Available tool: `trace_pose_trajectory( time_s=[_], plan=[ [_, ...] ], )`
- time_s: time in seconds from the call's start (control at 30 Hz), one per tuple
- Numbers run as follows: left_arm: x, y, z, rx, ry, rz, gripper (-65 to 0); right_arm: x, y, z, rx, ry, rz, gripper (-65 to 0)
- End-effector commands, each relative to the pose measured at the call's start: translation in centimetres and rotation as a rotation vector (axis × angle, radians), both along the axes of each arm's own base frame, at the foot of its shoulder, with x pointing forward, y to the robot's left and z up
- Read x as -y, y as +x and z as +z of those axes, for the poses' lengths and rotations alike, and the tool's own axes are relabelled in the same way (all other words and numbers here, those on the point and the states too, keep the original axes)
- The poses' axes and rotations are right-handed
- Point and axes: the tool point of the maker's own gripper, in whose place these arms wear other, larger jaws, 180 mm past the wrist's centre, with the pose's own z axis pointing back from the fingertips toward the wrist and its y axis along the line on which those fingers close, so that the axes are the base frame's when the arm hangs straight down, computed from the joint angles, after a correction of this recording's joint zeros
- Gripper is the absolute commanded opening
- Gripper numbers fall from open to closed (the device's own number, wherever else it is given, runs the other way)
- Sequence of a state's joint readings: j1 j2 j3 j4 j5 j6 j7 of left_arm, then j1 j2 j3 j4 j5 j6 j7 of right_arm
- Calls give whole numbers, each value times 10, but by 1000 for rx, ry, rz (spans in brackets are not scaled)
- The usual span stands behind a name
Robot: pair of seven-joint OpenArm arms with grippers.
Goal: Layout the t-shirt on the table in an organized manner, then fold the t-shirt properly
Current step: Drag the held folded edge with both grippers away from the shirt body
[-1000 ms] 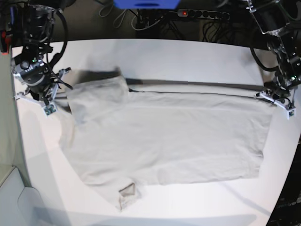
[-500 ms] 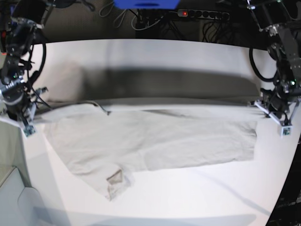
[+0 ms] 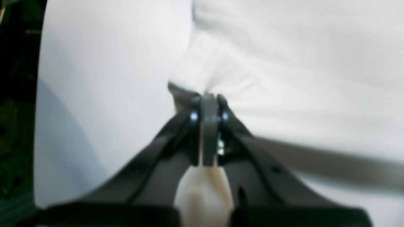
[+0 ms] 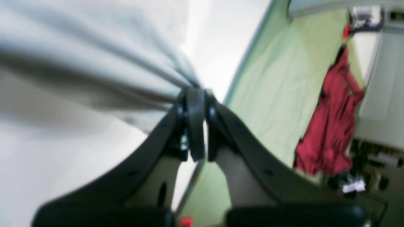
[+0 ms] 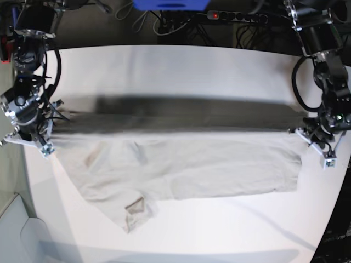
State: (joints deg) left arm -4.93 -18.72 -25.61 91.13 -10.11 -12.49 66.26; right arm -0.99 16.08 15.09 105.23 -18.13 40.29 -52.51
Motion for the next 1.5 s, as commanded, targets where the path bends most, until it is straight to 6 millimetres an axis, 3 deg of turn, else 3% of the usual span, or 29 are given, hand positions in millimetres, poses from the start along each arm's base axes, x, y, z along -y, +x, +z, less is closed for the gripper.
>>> trace_pose_trajectory(
  time_s=[0.0,0.17,0.37,0.6,0.93,1.13,1.47],
  plan=[
    [-18,0,16,35,45,33,-649,12,6,17,47,-38,-13,-650],
    [-30,-19,15,33,58,70,-649,27,-15,6,31,-25,-45,-650],
    [-28,-36,15,23,84,59,-649,32,-48,-16,-33,-2,-65,-650],
    [-24,-59,-3,-21,58,84,-649,43,-94,-35,-86,95,-125,-650],
    [-25,-75,-18,-40,66,71,-649,12,-148,-75,-165,209,-107,-650],
    [-21,-96,-40,-84,45,81,-649,10,-162,-88,-210,230,-124,-650],
    [-20,-122,-55,-127,46,77,-649,13,-172,-105,-256,252,-153,-650]
  ],
)
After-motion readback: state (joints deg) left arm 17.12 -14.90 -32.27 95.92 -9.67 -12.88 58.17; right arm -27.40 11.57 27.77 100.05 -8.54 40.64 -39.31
